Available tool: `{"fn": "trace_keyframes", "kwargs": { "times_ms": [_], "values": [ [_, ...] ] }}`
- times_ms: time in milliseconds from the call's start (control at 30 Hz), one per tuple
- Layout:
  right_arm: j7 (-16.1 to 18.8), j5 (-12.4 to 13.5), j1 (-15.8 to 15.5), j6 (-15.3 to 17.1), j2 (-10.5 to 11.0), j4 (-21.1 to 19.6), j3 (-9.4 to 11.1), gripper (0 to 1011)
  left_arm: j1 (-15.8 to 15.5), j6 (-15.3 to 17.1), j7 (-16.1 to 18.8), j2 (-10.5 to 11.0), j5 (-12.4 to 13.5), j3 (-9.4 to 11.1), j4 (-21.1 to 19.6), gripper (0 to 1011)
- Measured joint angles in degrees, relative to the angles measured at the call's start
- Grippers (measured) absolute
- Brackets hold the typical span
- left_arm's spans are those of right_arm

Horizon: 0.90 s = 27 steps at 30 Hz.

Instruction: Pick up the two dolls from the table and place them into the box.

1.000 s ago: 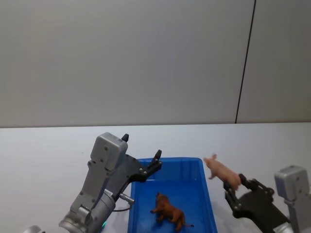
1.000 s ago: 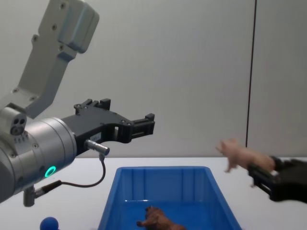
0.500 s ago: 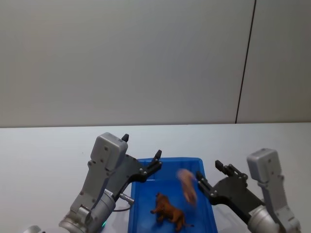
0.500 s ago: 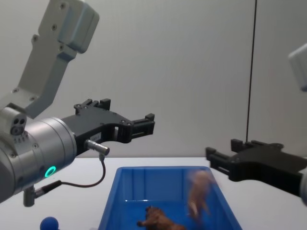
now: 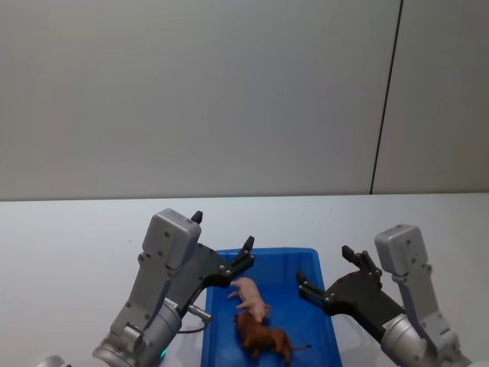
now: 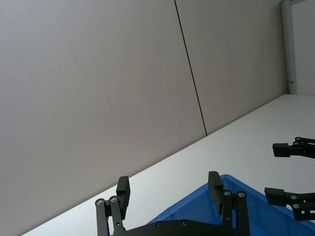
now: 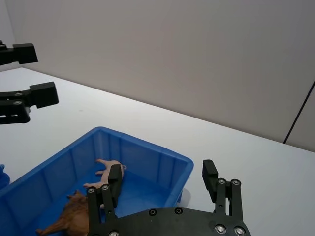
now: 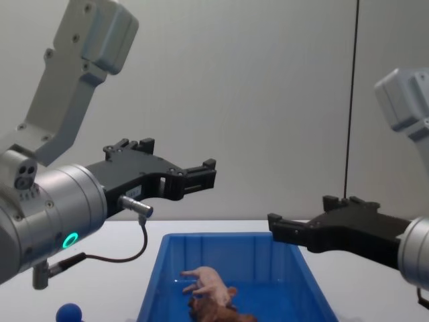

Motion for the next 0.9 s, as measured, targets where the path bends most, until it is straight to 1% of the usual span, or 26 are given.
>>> {"fn": "trace_keyframes", "kwargs": {
  "times_ms": [200, 533, 733, 900],
  "values": [
    [-1.7, 0.5, -1.1, 0.2, 0.7, -1.5, 0.4, 1001, 0.0, 0.0, 0.0, 0.0, 0.0, 0.0, 0.0, 1002],
    [-6.4, 2.3, -5.0, -0.1, 2.8, -5.5, 1.7, 1001, 0.0, 0.0, 0.0, 0.0, 0.0, 0.0, 0.0, 1002],
    [-8.0, 3.0, -6.5, -0.4, 3.6, -7.0, 2.2, 1001, 0.0, 0.0, 0.0, 0.0, 0.0, 0.0, 0.0, 1002],
    [-8.8, 3.3, -7.2, -0.5, 4.0, -7.6, 2.4, 1001, 0.3, 0.8, 0.0, 0.4, -0.3, -0.2, -0.4, 1002]
  ]
}}
